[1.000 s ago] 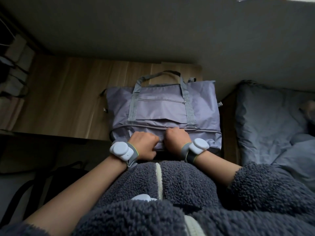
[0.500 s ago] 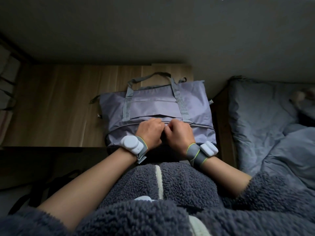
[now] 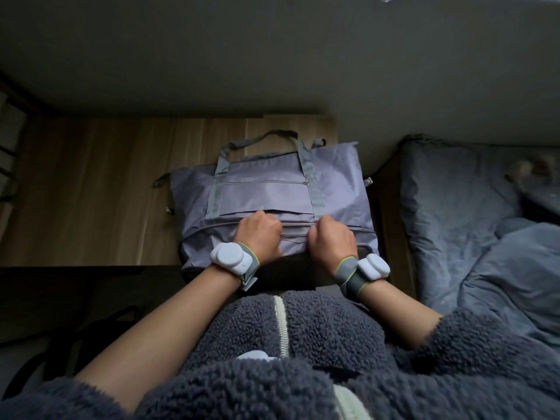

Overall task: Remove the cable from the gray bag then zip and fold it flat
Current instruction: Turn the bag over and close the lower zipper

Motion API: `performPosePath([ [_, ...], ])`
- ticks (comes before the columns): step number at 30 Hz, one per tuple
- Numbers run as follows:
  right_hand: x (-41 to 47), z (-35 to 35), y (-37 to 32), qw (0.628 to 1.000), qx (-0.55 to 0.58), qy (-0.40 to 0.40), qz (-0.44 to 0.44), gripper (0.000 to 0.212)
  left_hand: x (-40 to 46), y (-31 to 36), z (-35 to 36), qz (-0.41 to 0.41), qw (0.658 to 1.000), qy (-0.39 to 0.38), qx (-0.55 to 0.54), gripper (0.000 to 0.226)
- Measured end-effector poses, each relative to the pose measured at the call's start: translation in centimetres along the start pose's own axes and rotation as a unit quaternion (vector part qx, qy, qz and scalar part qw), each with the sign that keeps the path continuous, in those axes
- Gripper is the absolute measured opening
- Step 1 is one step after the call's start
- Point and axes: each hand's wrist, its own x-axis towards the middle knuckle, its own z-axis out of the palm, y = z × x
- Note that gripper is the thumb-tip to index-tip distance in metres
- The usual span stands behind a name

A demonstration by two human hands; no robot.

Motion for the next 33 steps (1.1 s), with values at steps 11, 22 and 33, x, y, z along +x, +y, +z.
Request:
performPosePath([
  [11,0.4,-0.3,2.9,1.0,-0.004,0.02,0.02,0.026,-0.3,-0.8,0.1,-0.028,0.999,0.014,-0.015,0.024],
  [22,1.2,-0.6,2.6,0.999,-0.007,0.024,0.041,0.025,-0.6,-2.0,-1.3,-0.055,0.998,0.035,0.009,0.02],
  [33,-0.5,-2.0,7.9,0.983,0.129,0.059,0.12,0.038,0.1,0.3,-2.1,-0.005,0.996,0.024,0.081,0.034],
])
